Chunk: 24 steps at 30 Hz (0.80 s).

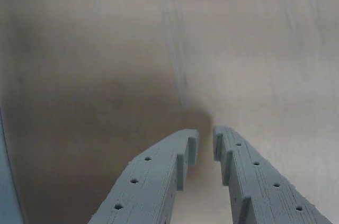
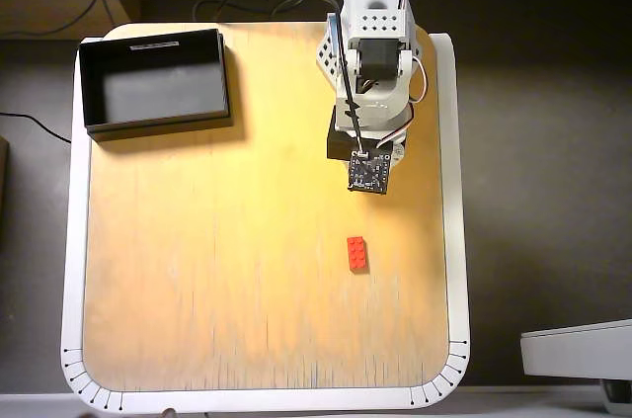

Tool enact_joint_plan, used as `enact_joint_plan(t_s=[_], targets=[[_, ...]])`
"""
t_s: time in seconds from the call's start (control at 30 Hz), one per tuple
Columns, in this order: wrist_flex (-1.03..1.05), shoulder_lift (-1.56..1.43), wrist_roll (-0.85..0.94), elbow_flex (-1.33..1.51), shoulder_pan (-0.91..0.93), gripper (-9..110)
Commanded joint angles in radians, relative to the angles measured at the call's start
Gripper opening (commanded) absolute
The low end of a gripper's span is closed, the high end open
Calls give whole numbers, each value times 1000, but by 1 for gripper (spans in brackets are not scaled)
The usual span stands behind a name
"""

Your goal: Grasp a lego block and put it in the bin.

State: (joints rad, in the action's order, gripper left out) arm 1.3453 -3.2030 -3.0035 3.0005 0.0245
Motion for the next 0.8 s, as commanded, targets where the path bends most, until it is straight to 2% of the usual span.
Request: enact_joint_plan(t_s=[0.0, 0.77], targets=[[5, -94, -17, 173, -15, 0], [5, -94, -6, 173, -15, 0]])
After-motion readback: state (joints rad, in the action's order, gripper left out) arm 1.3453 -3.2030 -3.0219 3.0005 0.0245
